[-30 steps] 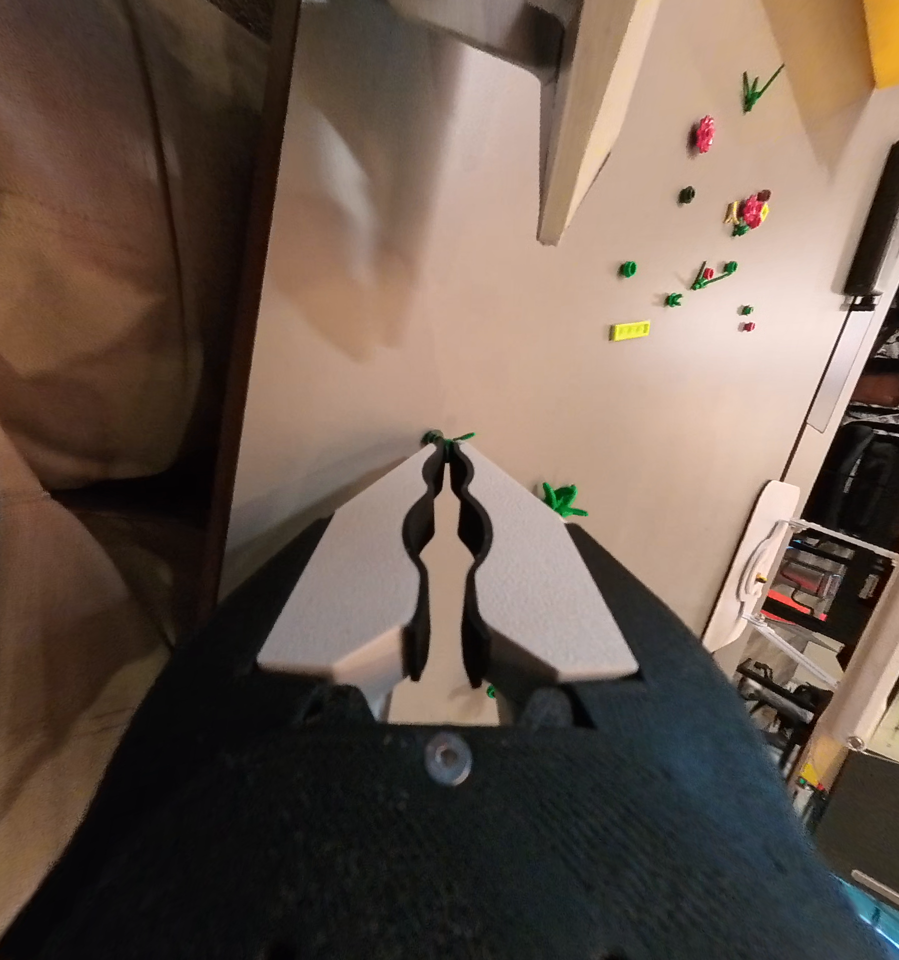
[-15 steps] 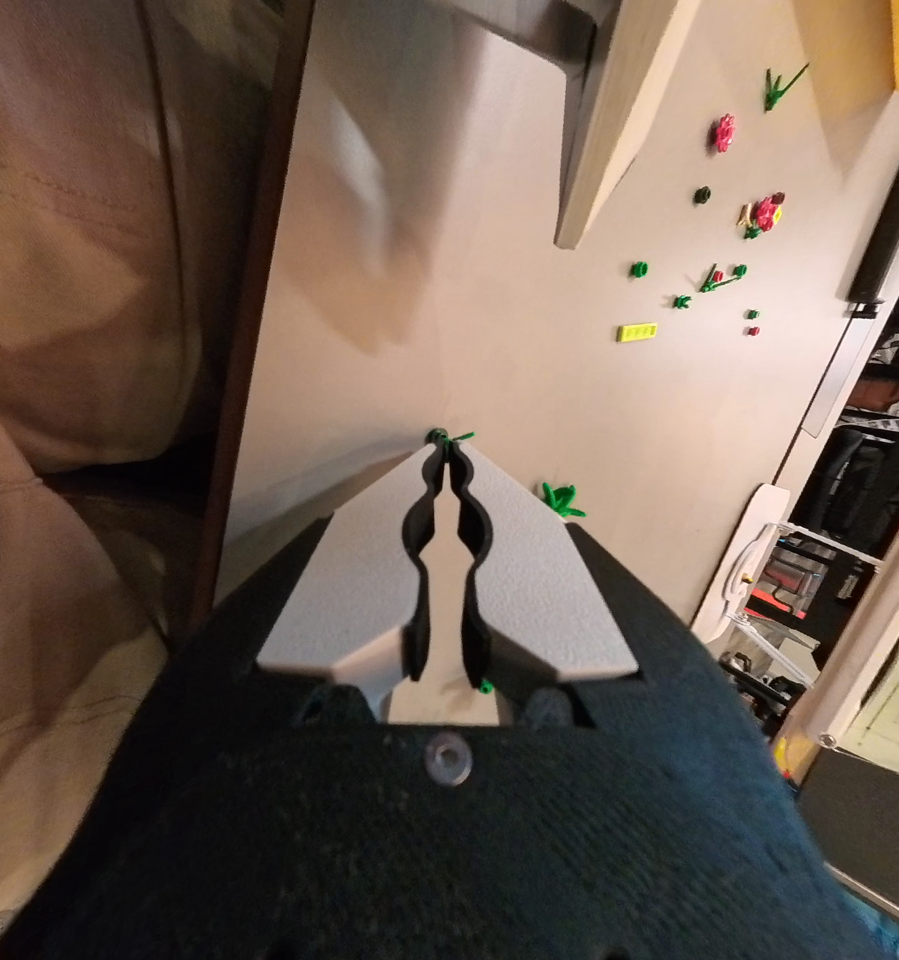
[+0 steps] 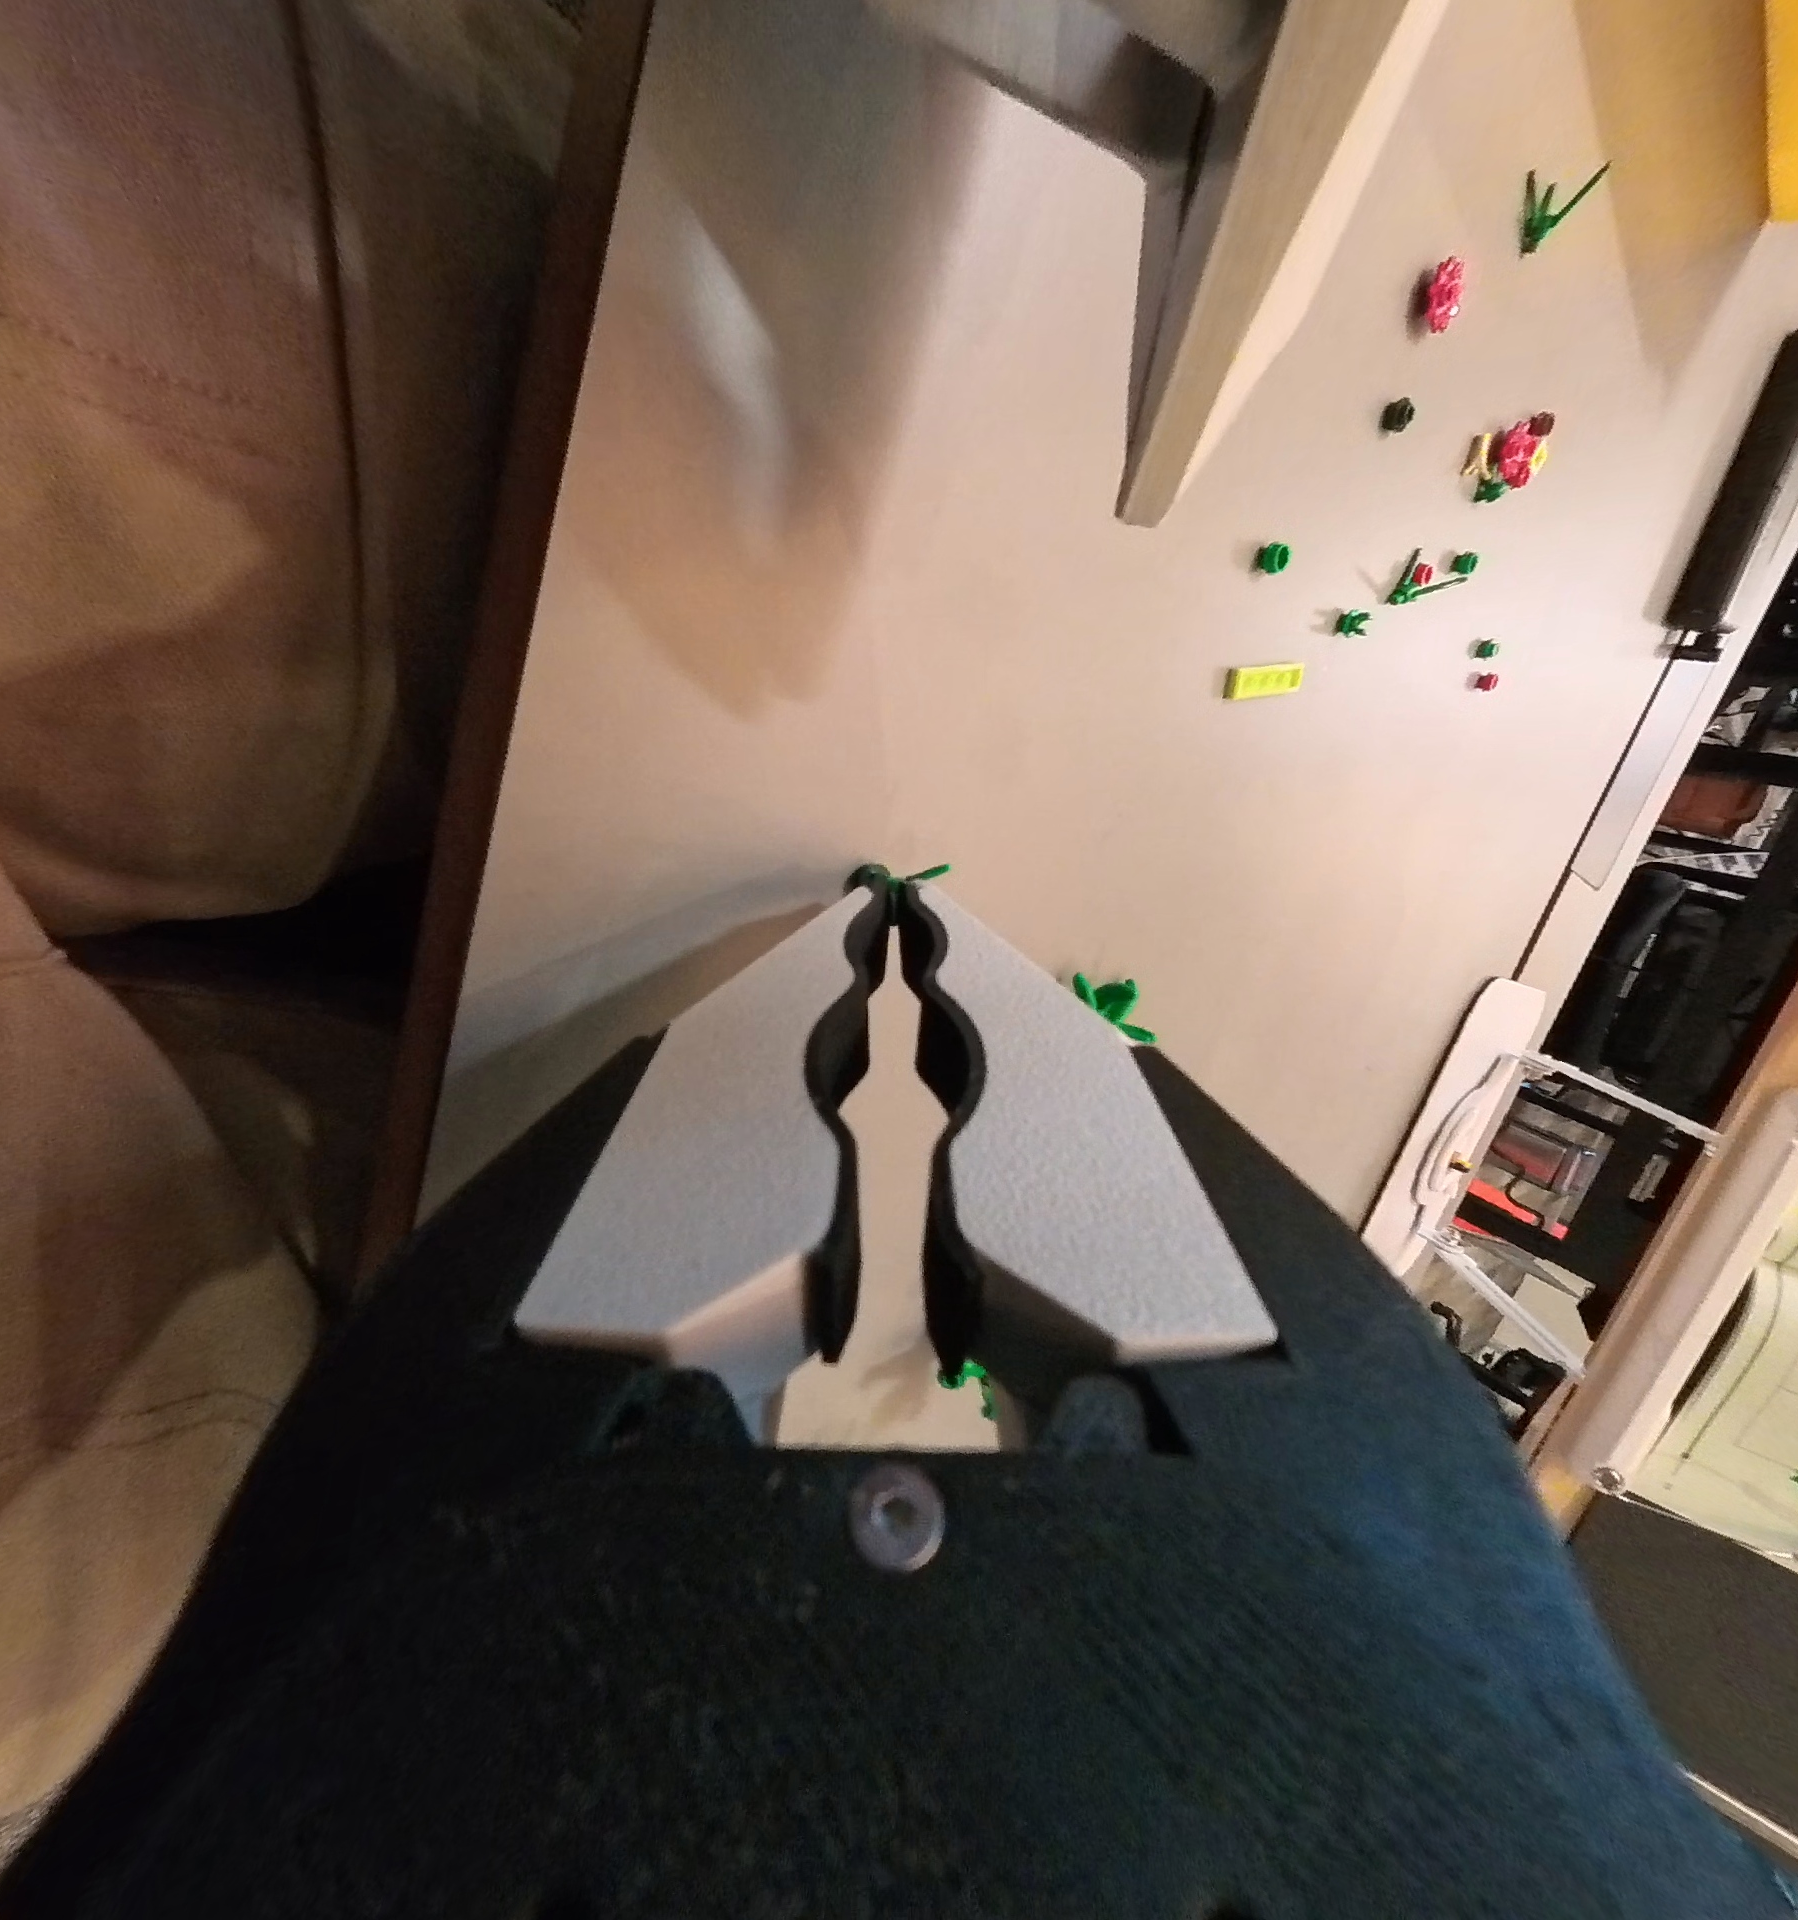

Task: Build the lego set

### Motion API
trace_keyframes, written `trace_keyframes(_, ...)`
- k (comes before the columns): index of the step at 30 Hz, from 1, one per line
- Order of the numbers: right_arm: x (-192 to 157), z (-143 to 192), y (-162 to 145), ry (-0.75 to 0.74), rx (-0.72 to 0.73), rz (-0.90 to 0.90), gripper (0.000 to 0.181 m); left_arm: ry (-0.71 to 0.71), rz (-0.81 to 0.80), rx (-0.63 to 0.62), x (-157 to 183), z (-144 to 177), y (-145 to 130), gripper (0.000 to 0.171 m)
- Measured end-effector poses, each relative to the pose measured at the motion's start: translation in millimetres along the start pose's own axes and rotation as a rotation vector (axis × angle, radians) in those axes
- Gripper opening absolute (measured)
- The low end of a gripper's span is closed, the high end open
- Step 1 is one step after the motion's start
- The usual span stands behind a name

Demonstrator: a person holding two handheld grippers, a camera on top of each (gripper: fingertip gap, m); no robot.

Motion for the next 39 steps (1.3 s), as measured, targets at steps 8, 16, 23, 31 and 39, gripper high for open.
trace_keyframes(8,-1.2,-0.2,-0.7,0.006,-0.004,0.005,0.0,0.0,0.002,0.007,-0.3,1.0,0.7,0.0)
trace_keyframes(16,-0.7,0.0,-0.1,0.016,-0.01,0.01,0.0,0.003,0.001,0.005,-0.5,0.7,0.6,0.0)
trace_keyframes(23,1.9,0.0,0.1,0.047,-0.009,-0.013,0.0,0.001,0.003,0.006,-0.6,1.1,0.7,0.0)
trace_keyframes(31,4.6,-1.8,-1.2,0.098,0.001,-0.058,0.0,0.001,0.003,0.011,-0.6,2.4,1.4,0.0)
trace_keyframes(39,6.6,-2.1,-2.9,0.116,0.025,-0.11,0.0,0.001,0.003,0.01,-0.6,2.5,1.1,0.0)
Point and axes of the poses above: each gripper's, where its closed fingertips meet, z back along the fingers, y out of its top, x = y × z across the jaws, the point moved 8 cm from there along z, back along the fingers, and after that the axes turned 7 degrees about y, right-handed, at the moved point
